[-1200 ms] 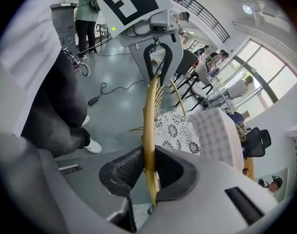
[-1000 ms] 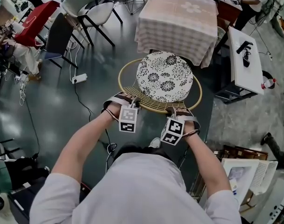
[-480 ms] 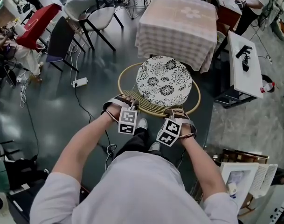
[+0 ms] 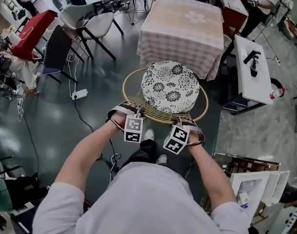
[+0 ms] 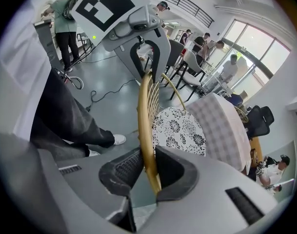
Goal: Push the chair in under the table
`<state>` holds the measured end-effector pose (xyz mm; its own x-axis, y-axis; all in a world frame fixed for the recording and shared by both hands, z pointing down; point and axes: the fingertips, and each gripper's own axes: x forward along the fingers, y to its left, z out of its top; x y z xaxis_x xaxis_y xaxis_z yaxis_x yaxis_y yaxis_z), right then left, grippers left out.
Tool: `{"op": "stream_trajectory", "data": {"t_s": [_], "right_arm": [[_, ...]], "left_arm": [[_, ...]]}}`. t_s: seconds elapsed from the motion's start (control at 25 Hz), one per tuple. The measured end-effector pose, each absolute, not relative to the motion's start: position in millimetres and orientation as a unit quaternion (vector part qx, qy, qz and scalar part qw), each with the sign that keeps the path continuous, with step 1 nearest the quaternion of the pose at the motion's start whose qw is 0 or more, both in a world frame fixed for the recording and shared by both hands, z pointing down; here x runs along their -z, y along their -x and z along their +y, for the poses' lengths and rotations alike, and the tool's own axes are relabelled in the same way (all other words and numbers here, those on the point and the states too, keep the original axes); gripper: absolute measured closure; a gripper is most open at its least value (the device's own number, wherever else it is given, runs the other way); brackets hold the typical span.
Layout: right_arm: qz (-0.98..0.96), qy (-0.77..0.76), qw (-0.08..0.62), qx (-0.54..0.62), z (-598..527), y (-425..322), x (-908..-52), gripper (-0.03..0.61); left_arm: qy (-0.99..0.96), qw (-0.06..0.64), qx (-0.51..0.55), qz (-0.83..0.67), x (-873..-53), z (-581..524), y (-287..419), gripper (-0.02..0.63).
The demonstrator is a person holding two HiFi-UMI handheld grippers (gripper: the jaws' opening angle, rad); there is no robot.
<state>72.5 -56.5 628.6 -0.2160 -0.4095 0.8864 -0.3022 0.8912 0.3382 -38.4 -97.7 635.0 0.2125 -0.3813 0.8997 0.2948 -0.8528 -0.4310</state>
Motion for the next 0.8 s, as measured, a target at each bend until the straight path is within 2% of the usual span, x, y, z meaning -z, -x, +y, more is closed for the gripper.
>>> {"op": "stream_trajectory", "data": {"t_s": [0.8], "right_arm": [[-0.754,-0.256,0.604,0.022,-146.8,-90.3,-632.7,0.522]], "left_arm": [[0.750,0.273,0.603,0.010,-637.5,-189.8,20.9,0.535]]}}
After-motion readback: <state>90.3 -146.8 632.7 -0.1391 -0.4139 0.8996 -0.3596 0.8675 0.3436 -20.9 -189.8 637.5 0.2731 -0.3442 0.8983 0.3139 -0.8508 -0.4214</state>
